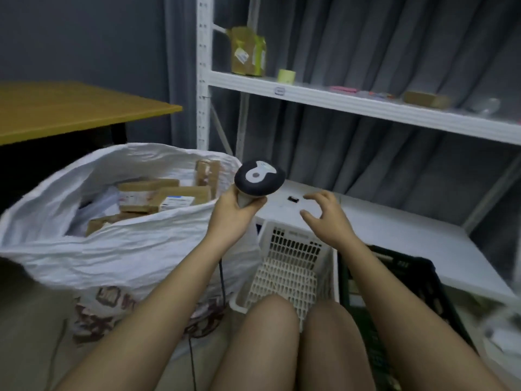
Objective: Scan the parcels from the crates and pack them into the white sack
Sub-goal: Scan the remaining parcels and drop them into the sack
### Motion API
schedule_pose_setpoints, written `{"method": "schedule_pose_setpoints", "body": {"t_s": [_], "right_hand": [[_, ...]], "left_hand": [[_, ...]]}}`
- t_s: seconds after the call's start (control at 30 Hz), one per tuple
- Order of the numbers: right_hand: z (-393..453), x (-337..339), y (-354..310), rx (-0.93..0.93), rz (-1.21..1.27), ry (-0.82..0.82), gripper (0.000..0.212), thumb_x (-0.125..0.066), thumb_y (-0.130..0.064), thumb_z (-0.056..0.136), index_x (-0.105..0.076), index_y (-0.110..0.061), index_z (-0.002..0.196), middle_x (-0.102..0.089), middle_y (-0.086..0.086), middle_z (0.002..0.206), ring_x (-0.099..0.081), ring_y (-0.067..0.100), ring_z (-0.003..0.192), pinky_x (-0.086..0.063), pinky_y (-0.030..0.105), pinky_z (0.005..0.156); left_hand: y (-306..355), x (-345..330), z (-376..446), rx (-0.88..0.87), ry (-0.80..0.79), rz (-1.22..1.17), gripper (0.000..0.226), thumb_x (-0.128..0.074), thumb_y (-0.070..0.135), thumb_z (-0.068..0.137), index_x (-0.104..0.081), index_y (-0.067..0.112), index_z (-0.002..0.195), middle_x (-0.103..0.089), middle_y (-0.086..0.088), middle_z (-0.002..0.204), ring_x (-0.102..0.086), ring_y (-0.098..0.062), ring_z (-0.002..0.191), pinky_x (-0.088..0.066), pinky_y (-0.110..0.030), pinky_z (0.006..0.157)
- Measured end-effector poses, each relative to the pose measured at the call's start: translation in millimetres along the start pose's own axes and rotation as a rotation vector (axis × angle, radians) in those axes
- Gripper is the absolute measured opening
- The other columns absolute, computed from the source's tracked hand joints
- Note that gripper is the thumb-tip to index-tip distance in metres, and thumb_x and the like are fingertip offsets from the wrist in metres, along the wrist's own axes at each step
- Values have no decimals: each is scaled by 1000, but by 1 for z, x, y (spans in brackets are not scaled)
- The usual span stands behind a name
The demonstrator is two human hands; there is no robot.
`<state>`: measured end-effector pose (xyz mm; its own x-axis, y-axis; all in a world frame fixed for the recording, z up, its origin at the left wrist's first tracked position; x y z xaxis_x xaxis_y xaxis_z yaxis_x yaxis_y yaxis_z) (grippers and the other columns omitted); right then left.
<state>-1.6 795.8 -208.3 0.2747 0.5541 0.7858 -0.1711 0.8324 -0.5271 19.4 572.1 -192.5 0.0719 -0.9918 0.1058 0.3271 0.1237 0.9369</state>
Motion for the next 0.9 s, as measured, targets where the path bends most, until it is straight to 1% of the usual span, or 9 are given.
{"method": "schedule_pose_setpoints", "body": {"t_s": [0.13,0.23,0.3,0.43,0.5,0.63,0.7,0.77,0.9], "right_hand": [[-40,22,107,-224,18,33,39,-61,-28,94,-54,-20,131,-39,1,140,-49,20,121,-42,29,97],[-84,26,189,-424,10,5,40,-62,-25,94,-55,-16,132,-38,4,142,-46,23,125,-35,23,93],[-112,23,239,-517,11,-11,41,-64,-22,92,-55,-13,131,-39,7,141,-47,25,124,-34,21,91],[-147,2,326,-673,-5,-64,40,-62,-21,94,-55,-12,132,-40,11,141,-50,27,120,-37,24,91],[-151,-16,362,-732,-1,-98,40,-61,-22,95,-54,-13,133,-39,10,143,-53,28,116,-42,29,92],[-141,-65,428,-818,6,-181,43,-62,-22,94,-51,-12,134,-38,12,143,-57,29,106,-47,33,85],[-127,-89,459,-828,-3,-199,47,-64,-20,92,-50,-9,136,-39,13,143,-54,31,113,-45,35,92],[-108,-109,487,-821,-46,-222,52,-63,-18,92,-46,-10,140,-39,13,145,-47,32,124,-40,36,100],[-56,-156,540,-750,-131,-280,60,-61,-21,92,-38,-11,146,-37,16,148,-37,37,132,-37,39,104]], "left_hand": [[-16,-85,-2,35,-160,-23,33,-71,20,84,-58,23,114,-64,9,103,-59,-8,97,-43,-21,80],[-40,-150,-8,61,-268,-40,34,-72,18,83,-56,24,113,-63,11,101,-59,-8,99,-43,-16,78],[-56,-192,-13,83,-343,-30,37,-71,17,84,-57,20,117,-63,7,106,-58,-9,101,-45,-20,84],[-99,-273,-16,159,-500,-8,30,-70,16,84,-56,38,97,-65,14,95,-62,-10,96,-49,-30,87],[-124,-308,-11,197,-548,8,30,-71,16,84,-57,38,98,-65,15,96,-63,-12,99,-50,-30,87],[-176,-367,8,266,-610,44,24,-69,15,85,-57,27,102,-62,16,90,-61,-6,88,-47,-11,71],[-203,-390,22,296,-613,66,23,-68,15,86,-56,23,104,-60,16,86,-58,-1,80,-43,-1,58],[-230,-409,36,323,-615,78,20,-67,15,87,-57,21,103,-60,13,82,-57,0,73,-41,-2,52],[-285,-433,57,375,-616,83,21,-67,10,86,-60,13,107,-61,10,77,-58,6,60,-42,-4,50]]}}
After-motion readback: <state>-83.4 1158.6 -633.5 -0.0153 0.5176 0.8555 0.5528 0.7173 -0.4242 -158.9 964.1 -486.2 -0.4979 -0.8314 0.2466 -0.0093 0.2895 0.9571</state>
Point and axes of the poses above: each hand's wrist, its own z-axis towards the middle knuckle, its own x-axis out of the back of the hand, y = z × x, the point moved 9 cm from there along z, towards the middle knuckle
